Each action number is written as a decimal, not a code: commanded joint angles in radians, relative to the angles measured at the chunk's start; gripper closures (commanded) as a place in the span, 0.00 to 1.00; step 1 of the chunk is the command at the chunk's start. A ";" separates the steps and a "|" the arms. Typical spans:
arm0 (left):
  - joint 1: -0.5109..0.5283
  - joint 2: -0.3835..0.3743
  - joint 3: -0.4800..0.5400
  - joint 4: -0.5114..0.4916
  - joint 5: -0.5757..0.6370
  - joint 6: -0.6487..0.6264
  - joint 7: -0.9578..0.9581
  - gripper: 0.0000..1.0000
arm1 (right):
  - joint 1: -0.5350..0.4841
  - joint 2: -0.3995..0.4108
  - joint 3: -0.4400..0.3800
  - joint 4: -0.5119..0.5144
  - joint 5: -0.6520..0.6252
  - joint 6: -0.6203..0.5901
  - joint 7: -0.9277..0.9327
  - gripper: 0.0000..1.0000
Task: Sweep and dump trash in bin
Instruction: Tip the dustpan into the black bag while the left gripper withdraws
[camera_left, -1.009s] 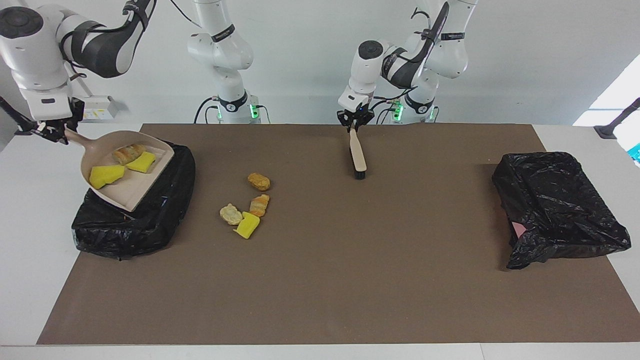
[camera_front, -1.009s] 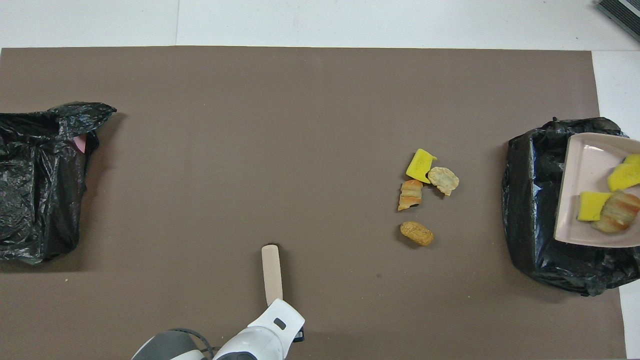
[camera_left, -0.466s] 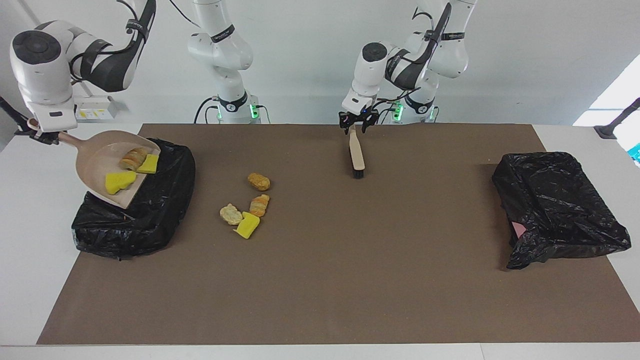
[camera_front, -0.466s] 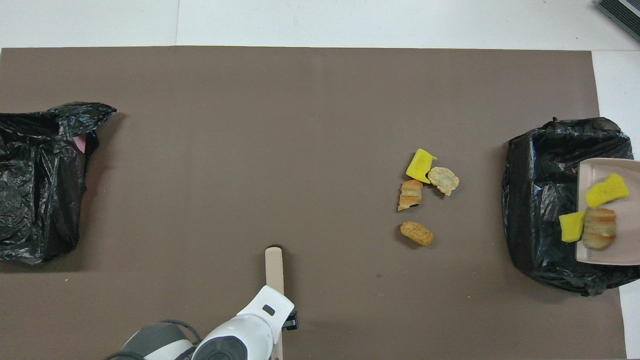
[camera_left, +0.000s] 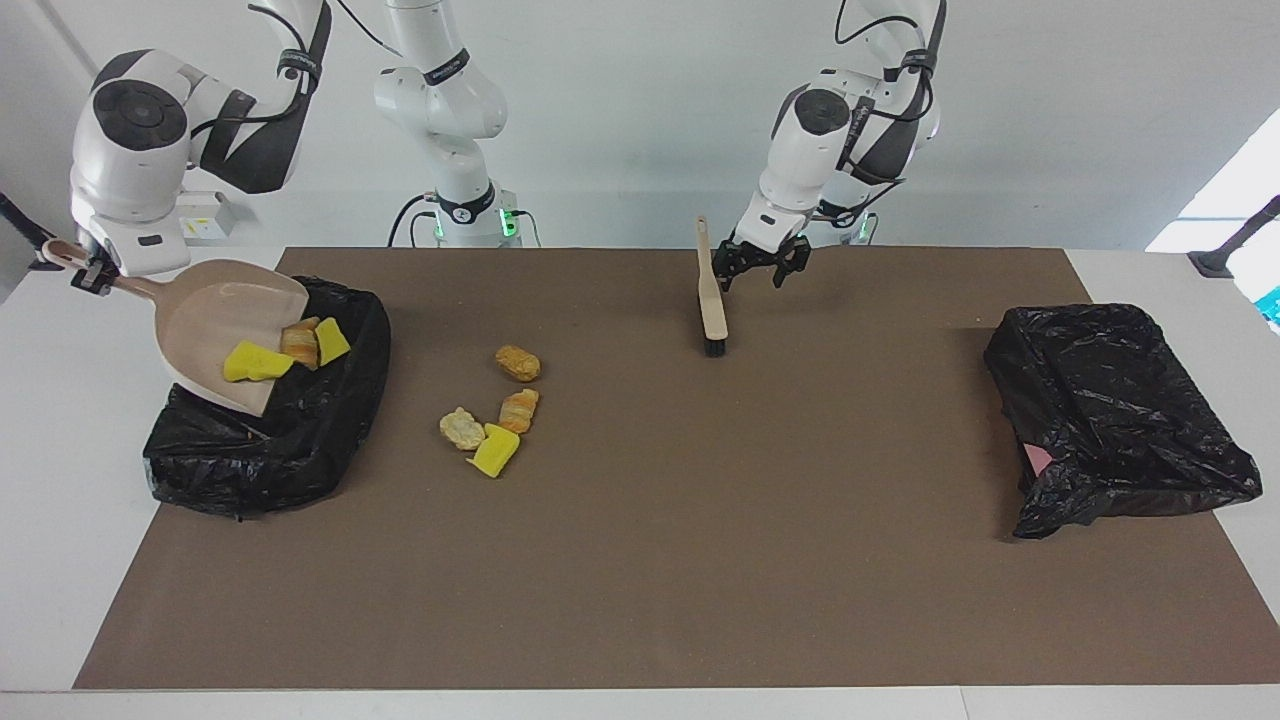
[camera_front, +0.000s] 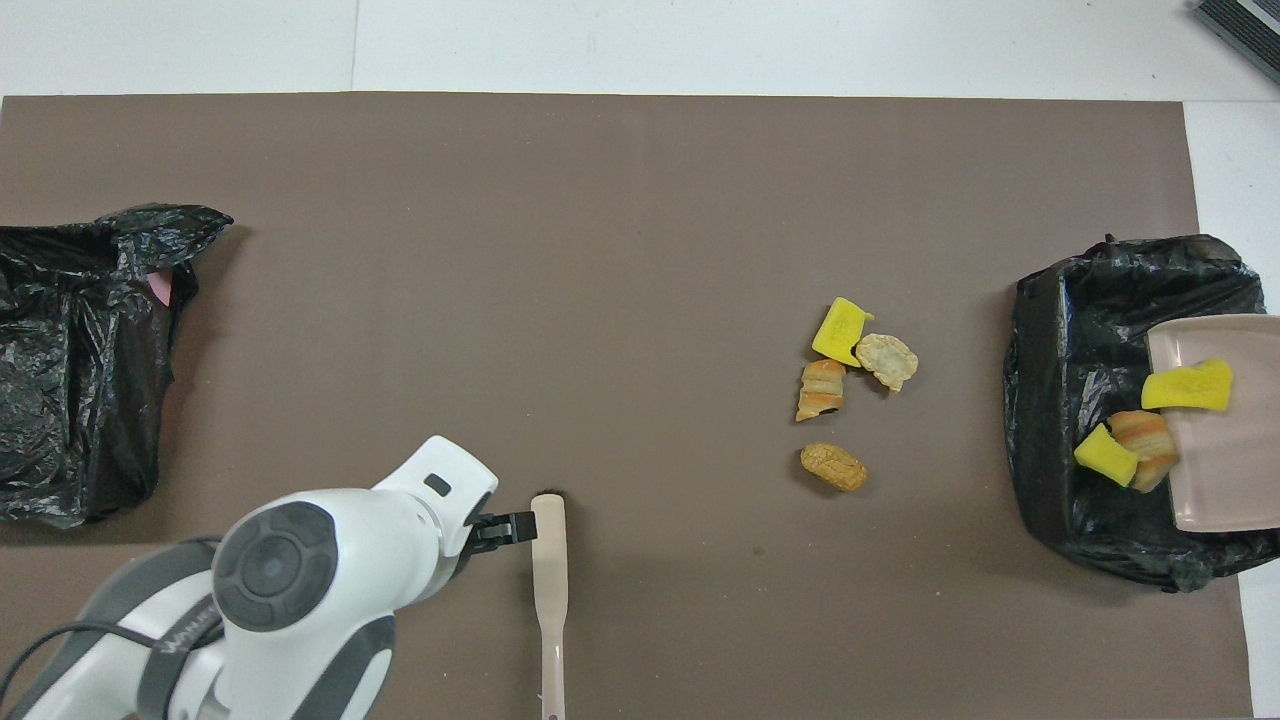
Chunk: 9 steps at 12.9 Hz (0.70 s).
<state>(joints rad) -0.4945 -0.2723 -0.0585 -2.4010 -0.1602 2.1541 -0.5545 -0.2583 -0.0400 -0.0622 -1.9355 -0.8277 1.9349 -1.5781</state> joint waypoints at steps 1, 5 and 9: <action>0.117 0.086 -0.009 0.168 0.020 -0.115 0.112 0.00 | 0.010 -0.026 0.001 -0.026 -0.077 0.006 -0.069 1.00; 0.224 0.199 -0.007 0.399 0.080 -0.238 0.237 0.00 | -0.022 -0.052 0.001 -0.026 -0.122 0.022 -0.253 1.00; 0.352 0.292 -0.004 0.616 0.083 -0.387 0.378 0.00 | -0.010 -0.081 0.001 -0.060 -0.140 0.110 -0.387 1.00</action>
<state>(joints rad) -0.1915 -0.0478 -0.0537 -1.9160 -0.0952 1.8627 -0.2242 -0.2706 -0.0811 -0.0657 -1.9448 -0.9387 2.0253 -1.9325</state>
